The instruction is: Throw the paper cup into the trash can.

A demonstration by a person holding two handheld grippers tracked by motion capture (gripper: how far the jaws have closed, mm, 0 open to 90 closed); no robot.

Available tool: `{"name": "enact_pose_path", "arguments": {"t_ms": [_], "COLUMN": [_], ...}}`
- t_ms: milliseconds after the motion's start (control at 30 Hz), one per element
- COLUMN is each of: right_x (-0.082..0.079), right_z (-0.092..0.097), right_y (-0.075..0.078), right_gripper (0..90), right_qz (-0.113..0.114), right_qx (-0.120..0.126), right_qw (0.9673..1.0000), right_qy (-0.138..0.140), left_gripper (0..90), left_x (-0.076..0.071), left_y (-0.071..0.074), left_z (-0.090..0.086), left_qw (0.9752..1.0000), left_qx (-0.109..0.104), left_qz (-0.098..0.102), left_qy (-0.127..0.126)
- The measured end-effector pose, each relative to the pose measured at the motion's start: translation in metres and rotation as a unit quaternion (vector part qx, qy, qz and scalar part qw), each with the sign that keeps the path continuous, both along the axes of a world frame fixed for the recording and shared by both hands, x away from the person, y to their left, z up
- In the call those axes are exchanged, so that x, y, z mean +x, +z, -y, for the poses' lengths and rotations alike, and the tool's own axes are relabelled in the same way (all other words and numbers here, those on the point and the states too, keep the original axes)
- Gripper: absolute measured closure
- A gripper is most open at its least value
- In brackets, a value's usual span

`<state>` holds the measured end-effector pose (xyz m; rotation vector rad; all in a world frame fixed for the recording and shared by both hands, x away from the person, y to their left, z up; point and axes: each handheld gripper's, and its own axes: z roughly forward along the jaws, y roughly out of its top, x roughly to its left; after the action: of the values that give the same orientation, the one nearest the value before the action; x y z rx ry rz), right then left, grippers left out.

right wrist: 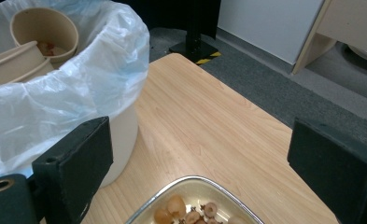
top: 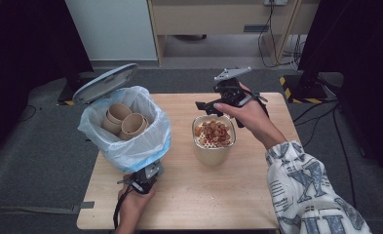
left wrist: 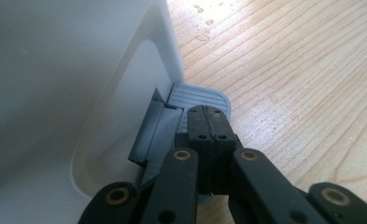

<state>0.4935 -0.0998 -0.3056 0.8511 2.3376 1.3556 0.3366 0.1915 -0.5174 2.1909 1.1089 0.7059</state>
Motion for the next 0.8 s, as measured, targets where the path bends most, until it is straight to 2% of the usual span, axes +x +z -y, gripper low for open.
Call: {"name": "enact_pose_path", "arguments": {"t_ms": [800], "right_x": [0.000], "right_z": [0.032], "right_y": [-0.011], "right_gripper": [6.9], "right_qz": [-0.007], "right_qx": [-0.001], "right_qw": [0.9996], "right_qy": [-0.027], "left_gripper": [88.2], "left_x": [0.000], "left_y": [0.001], "left_z": [-0.002], "left_qw": [1.0000], "left_qx": [-0.004], "left_qz": [0.000], "left_qy": [-0.003]}}
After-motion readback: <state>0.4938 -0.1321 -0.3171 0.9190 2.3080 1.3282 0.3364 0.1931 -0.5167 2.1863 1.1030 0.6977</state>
